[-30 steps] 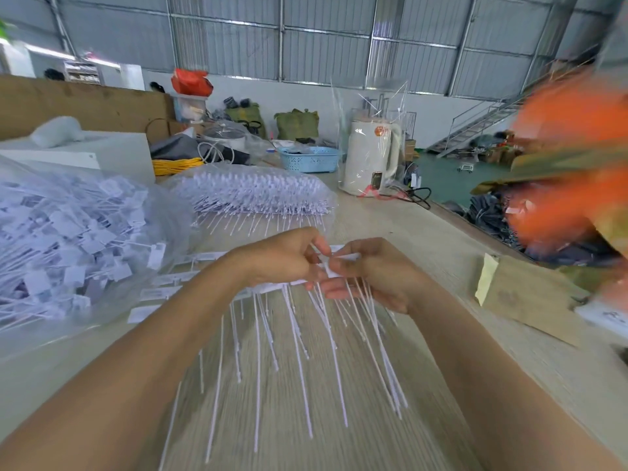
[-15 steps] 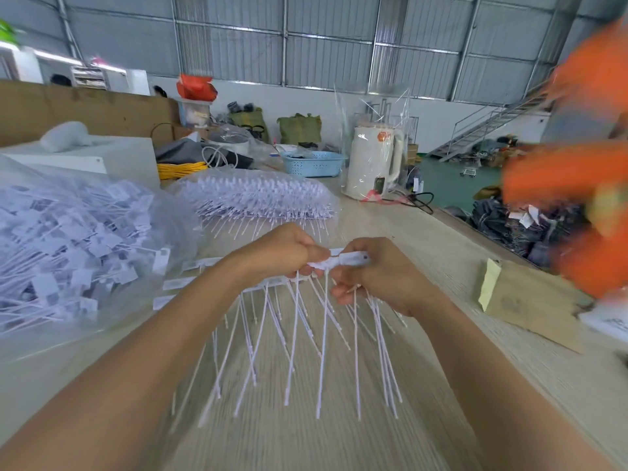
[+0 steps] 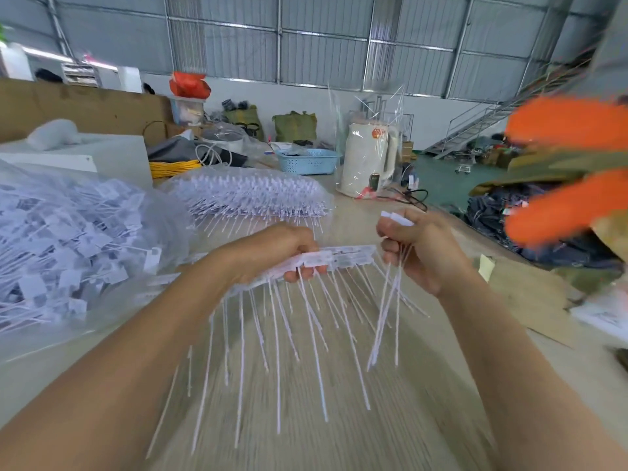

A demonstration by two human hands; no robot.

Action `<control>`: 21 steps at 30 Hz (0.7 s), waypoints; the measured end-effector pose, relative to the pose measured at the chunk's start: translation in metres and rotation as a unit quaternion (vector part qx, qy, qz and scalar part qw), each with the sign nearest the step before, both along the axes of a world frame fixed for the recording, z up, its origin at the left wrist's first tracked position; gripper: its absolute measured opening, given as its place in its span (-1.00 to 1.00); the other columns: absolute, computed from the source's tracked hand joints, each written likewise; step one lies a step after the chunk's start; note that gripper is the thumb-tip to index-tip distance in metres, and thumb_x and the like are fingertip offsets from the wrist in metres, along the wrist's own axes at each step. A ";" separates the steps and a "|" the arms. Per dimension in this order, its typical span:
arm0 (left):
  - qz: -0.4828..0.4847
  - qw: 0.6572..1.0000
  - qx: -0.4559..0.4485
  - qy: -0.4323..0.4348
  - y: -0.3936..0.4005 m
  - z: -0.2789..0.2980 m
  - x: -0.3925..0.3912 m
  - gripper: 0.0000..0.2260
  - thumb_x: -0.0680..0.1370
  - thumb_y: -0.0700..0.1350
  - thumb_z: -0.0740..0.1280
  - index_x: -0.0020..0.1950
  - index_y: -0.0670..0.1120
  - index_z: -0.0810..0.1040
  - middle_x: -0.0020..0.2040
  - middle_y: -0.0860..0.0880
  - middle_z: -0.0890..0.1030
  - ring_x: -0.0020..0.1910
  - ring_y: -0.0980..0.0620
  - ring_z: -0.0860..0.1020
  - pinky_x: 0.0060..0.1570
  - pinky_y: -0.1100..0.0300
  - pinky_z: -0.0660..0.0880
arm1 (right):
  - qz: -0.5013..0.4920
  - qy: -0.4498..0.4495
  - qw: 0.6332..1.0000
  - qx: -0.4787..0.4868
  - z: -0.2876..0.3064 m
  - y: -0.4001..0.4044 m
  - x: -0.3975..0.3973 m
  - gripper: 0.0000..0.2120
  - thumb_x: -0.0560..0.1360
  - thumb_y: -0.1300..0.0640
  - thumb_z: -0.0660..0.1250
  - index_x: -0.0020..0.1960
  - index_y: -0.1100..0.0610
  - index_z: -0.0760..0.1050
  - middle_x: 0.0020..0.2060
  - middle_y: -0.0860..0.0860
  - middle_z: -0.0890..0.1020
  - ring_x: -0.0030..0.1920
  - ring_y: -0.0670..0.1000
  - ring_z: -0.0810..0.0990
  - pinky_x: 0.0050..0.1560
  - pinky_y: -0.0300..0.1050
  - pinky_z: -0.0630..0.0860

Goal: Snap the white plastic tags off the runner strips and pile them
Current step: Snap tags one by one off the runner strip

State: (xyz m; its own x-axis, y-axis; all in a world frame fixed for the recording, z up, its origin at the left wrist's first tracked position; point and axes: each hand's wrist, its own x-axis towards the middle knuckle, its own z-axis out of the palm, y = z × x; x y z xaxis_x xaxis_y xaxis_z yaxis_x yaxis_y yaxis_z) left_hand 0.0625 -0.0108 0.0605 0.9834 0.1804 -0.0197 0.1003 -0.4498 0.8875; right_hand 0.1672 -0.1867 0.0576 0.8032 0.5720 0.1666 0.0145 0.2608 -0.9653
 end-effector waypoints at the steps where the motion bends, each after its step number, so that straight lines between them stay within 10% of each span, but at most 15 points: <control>1: -0.008 1.000 0.014 0.001 -0.002 0.001 -0.001 -0.73 0.54 -0.27 0.15 -0.20 -0.21 0.63 -0.43 -0.01 0.60 -0.48 0.12 0.47 -0.49 0.33 0.38 | 0.014 0.004 1.000 -0.021 -0.001 0.001 0.001 -0.86 0.49 0.39 0.28 -0.20 0.22 0.47 -0.31 0.12 0.48 -0.50 -0.05 0.43 -0.53 -0.25 0.41; 15: -0.042 0.992 0.119 -0.009 0.001 -0.003 -0.005 -0.92 0.56 -0.24 0.29 0.04 -0.13 0.50 -0.17 -0.11 0.59 -0.29 0.11 0.53 -0.18 0.22 0.42 | 0.093 -0.124 0.974 -0.165 -0.017 0.025 -0.024 -0.92 0.46 0.36 0.37 -0.10 0.24 0.49 -0.38 0.09 0.63 -0.41 -0.01 0.64 -0.46 -0.22 0.52; 21: -0.021 0.996 0.091 -0.002 0.007 -0.007 -0.005 -0.78 0.58 -0.13 0.28 -0.23 -0.15 0.59 -0.37 0.01 0.58 -0.38 0.14 0.51 -0.26 0.35 0.44 | 0.051 -0.150 0.978 -0.138 -0.016 0.022 -0.017 -0.91 0.42 0.40 0.39 -0.08 0.33 0.57 -0.30 0.13 0.64 -0.39 -0.02 0.64 -0.37 -0.23 0.57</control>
